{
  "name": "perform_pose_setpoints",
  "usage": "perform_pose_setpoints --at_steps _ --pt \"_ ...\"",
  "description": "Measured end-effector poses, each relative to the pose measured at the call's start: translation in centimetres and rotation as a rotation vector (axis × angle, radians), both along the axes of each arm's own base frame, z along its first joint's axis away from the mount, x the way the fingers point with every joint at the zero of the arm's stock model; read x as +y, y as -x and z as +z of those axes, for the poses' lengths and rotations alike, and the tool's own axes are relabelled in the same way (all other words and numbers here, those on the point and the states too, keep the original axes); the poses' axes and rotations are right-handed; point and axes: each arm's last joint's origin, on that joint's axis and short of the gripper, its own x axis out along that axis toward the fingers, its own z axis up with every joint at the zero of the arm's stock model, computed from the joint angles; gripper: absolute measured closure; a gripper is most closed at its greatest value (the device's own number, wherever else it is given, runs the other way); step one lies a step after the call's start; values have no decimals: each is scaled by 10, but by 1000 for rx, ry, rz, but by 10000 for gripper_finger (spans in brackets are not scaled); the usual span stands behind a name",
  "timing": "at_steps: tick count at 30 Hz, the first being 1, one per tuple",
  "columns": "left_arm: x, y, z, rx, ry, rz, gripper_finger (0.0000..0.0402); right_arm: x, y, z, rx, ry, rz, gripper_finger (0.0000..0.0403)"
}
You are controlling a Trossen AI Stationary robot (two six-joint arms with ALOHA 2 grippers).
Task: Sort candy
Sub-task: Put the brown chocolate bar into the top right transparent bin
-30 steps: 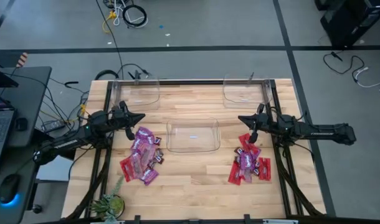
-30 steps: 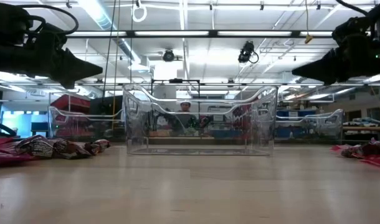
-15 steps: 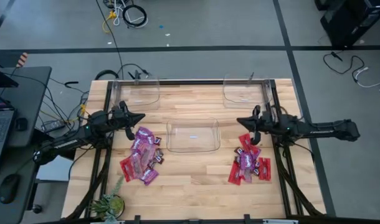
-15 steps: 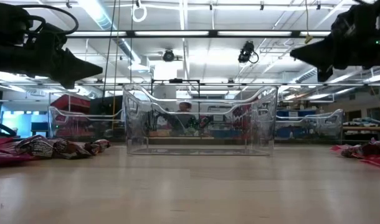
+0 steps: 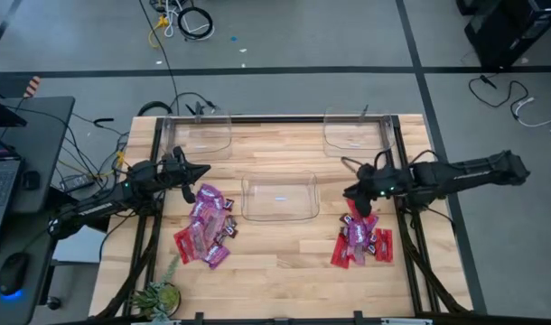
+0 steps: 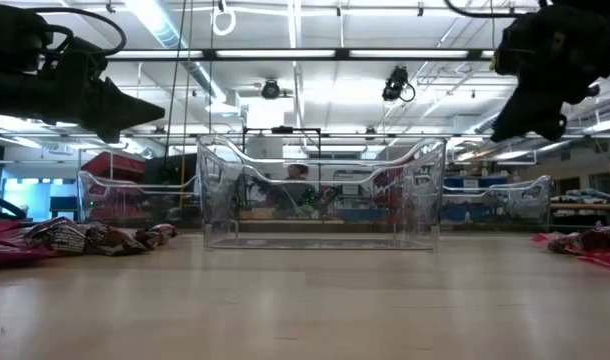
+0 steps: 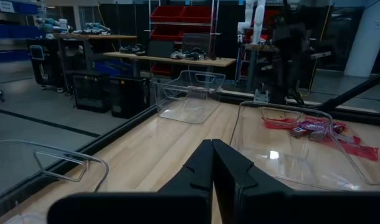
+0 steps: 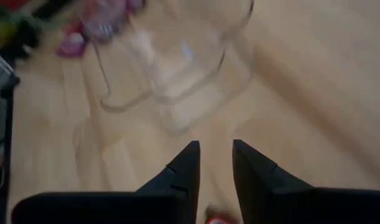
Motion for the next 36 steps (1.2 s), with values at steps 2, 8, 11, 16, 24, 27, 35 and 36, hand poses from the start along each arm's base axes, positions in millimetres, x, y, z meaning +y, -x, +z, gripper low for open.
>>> perform_pose_setpoints --at_steps 2,8,11,16,24,27,35,36 --pt "0 0 0 0 0 0 392 5 -7 2 64 -52 -7 310" --pt "0 0 0 0 0 0 392 18 -25 -11 255 -151 -76 277" --pt "0 0 0 0 0 0 392 25 -33 -22 334 -178 -81 255" --pt "0 0 0 0 0 0 392 34 -41 -42 465 -188 -69 223" --pt "0 0 0 0 0 0 392 40 -49 -69 615 -129 -51 198" --pt "0 0 0 0 0 0 392 40 -51 -77 657 -111 -45 199" --pt "0 0 0 0 0 0 392 41 -55 -79 687 -91 -45 236" --pt "0 0 0 0 0 0 392 41 -55 -78 686 -92 -45 246"
